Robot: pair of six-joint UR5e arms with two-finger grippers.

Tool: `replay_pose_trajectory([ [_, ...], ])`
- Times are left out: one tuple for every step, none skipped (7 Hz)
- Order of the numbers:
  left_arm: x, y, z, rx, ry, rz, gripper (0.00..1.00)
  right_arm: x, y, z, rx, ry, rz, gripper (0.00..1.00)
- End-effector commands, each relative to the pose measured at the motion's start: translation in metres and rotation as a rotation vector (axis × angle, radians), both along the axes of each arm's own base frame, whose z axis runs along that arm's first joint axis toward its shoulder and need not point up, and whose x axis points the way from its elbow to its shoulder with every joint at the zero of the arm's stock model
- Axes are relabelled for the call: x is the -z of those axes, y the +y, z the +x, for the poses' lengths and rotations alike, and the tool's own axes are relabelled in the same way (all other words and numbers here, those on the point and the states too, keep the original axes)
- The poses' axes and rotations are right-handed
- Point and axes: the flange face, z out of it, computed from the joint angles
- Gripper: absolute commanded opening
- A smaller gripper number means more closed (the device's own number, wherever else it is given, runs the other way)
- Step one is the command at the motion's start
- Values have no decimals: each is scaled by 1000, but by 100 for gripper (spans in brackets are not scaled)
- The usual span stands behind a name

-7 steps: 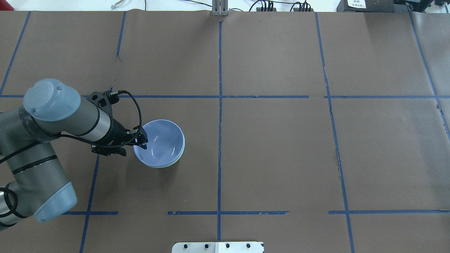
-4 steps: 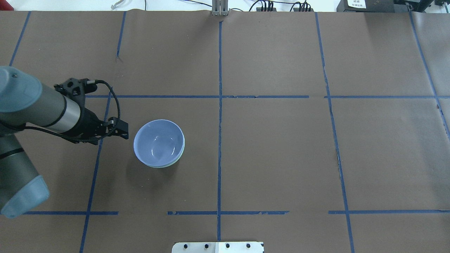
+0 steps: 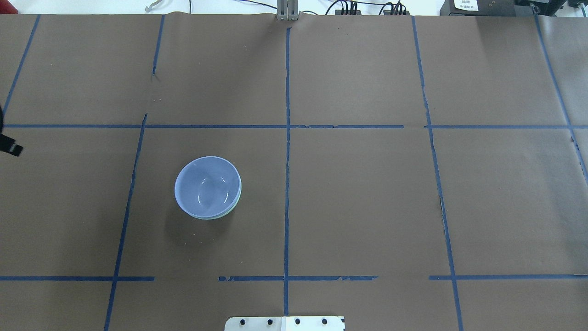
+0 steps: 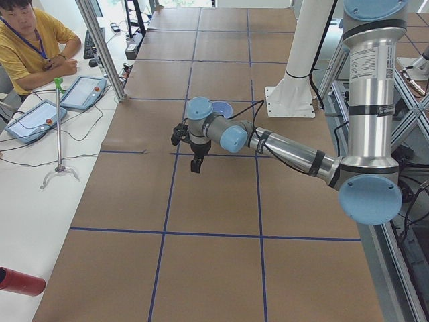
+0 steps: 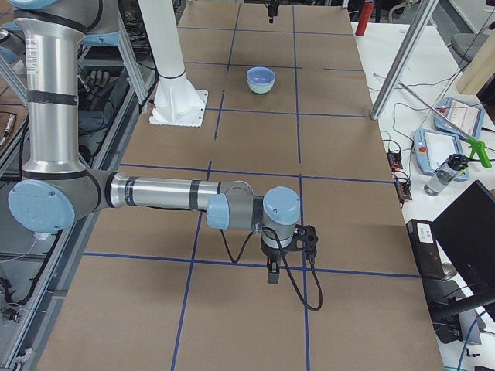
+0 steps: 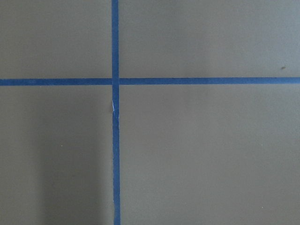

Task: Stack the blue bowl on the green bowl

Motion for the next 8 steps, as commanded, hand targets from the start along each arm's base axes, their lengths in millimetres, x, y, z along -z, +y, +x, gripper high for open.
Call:
replay_pose_trajectory([
  [-110,14,-125,-29,-74,21,100,0,0,0,0,0,1,100],
  [-133,23,-160,31,-77,-16,100,0,0,0,0,0,1,100],
  [-140,28,-165,41,-73,-87,100,0,0,0,0,-1,1,100],
  [-141,30,-164,41,-60,-96,100,0,0,0,0,0,-1,100],
  [-139,29,-163,38,-42,-87,100,0,0,0,0,-1,1,100],
  [-140,28,-163,35,-48,-81,100,0,0,0,0,0,-1,100],
  [-141,28,-163,36,-48,-85,100,0,0,0,0,-1,1,100],
  [-143,29,-163,33,-47,-88,100,0,0,0,0,0,-1,100],
])
